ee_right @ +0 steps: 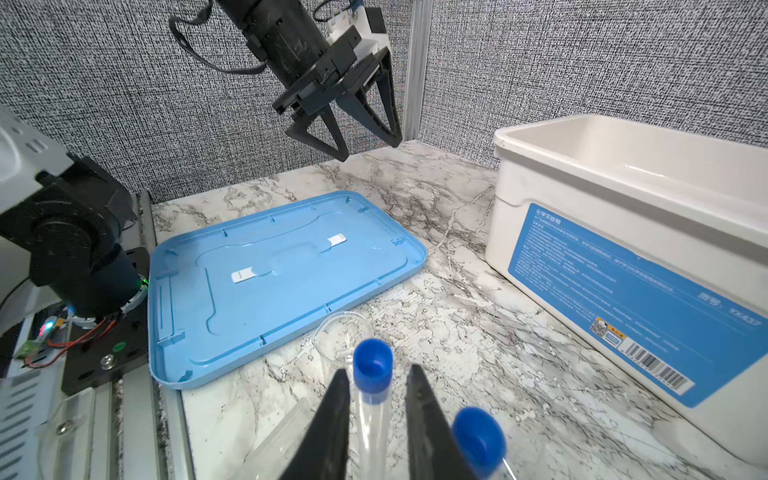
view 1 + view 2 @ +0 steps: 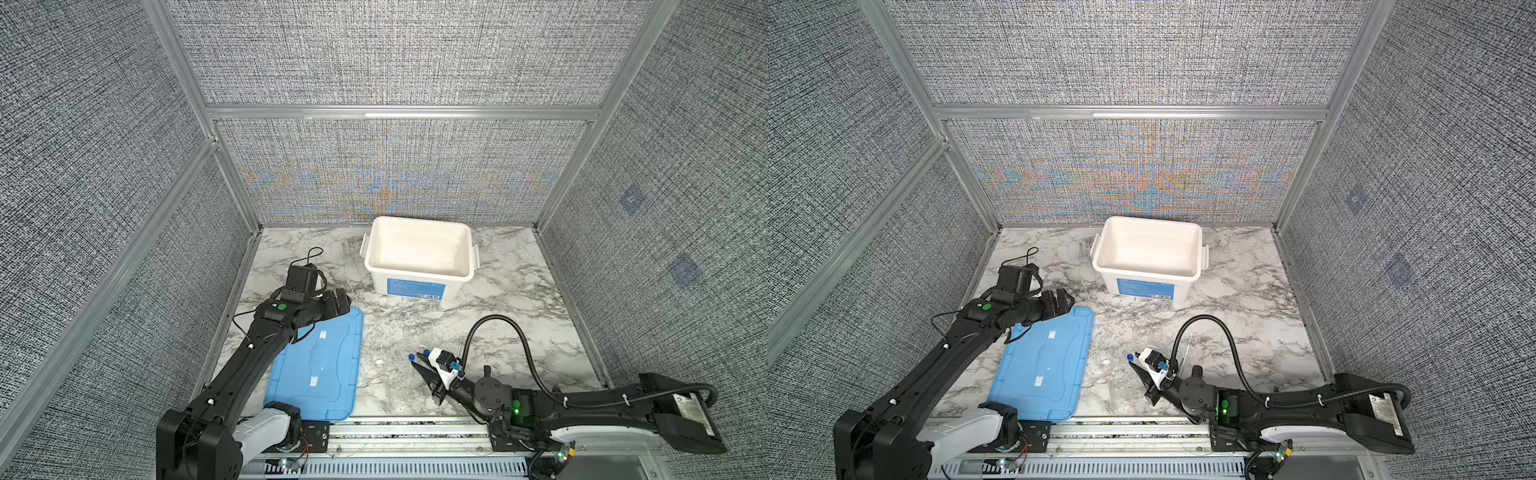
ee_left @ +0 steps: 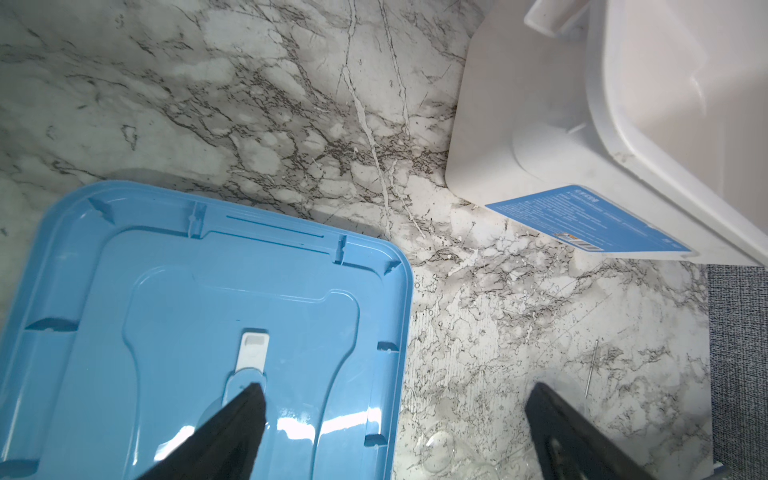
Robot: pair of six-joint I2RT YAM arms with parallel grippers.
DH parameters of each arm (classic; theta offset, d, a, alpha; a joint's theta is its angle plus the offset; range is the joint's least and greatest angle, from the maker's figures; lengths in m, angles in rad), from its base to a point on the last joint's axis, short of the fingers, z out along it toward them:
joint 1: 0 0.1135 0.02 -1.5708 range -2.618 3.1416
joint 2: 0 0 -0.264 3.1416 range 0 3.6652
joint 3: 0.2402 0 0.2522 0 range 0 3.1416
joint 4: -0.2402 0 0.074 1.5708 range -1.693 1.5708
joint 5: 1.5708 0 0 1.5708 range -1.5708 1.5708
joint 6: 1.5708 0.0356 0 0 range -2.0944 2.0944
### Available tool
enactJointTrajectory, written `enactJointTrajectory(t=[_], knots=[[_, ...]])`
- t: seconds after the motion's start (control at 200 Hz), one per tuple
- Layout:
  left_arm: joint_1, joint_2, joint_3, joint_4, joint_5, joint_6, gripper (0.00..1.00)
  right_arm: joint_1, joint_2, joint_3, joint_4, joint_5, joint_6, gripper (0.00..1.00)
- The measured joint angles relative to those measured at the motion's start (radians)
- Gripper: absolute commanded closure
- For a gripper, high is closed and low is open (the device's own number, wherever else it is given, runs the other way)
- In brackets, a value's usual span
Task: Organize the chemistry lab equipment
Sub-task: 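Carry the test tube with the right gripper toward the left gripper by the lid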
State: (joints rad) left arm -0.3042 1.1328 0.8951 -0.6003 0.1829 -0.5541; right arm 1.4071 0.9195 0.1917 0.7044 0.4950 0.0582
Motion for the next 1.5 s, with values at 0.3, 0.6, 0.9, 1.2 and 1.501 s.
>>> enactJointTrajectory(t=[0.3, 0.6, 0.9, 1.2, 1.501], knots=[[0.0, -0.005, -0.006, 0.002, 0.0, 0.001, 0.01, -0.006, -0.197, 0.055, -0.137, 0.022, 0.001, 0.56], [0.0, -0.038, 0.036, -0.031, -0.039, 0.065, 0.01, -0.163, -0.324, 0.237, -0.61, 0.046, 0.183, 0.28], [0.0, -0.087, 0.037, -0.114, -0.089, 0.09, 0.01, -0.348, -0.441, 0.305, -1.052, -0.187, 0.268, 0.22], [0.0, -0.153, 0.007, -0.269, 0.058, 0.095, 0.01, -0.481, -0.319, 0.328, -1.274, -0.452, 0.471, 0.15], [0.0, -0.168, 0.044, -0.369, 0.116, 0.097, 0.01, -0.537, -0.179, 0.644, -1.316, -0.688, 0.019, 0.13]])
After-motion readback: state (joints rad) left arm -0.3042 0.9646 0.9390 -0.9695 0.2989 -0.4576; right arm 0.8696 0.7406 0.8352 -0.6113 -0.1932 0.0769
